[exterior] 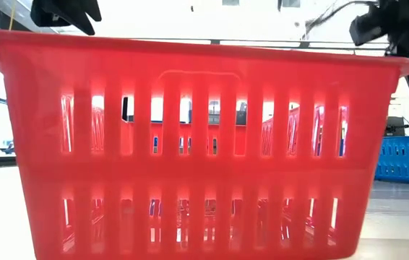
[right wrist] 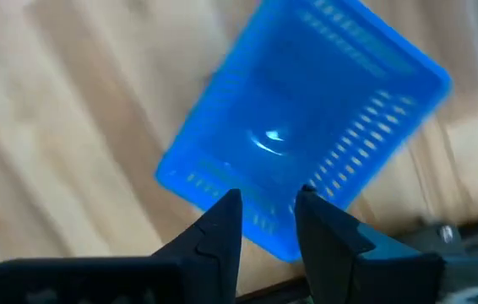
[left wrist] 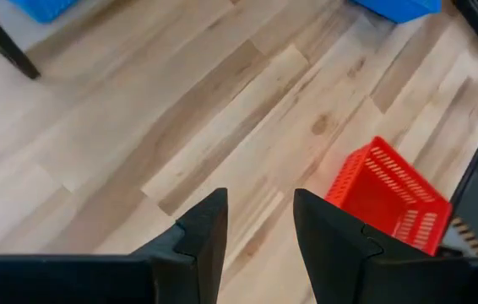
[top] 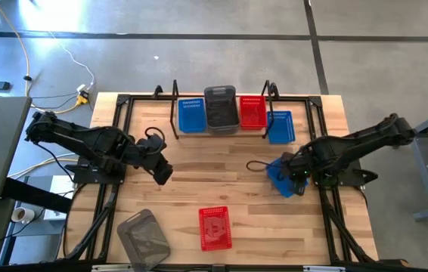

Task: Stack baskets on shelf by color
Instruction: Stack the bottom blue bin on the blue bin on the shelf

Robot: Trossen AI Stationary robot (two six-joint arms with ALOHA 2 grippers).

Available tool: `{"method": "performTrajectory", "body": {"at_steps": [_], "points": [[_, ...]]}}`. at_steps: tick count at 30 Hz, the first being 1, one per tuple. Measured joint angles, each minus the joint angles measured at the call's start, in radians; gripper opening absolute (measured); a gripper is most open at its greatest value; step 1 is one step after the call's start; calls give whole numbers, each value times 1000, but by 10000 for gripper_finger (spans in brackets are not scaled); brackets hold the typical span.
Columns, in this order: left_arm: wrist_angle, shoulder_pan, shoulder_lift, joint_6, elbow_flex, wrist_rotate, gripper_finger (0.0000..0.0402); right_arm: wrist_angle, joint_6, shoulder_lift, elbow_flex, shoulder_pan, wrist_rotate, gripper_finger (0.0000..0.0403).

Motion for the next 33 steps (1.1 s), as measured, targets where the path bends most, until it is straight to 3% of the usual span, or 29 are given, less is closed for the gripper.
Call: {"method": "performTrajectory", "body": {"at_steps": [13,33], "points": [[91,-53,6,-51,0,-3,129,-14,277,-4,-157,-66,64,99],[186,-52,97,-13,1,-33,129,109,228,0,-246,-166,23,99]]}}
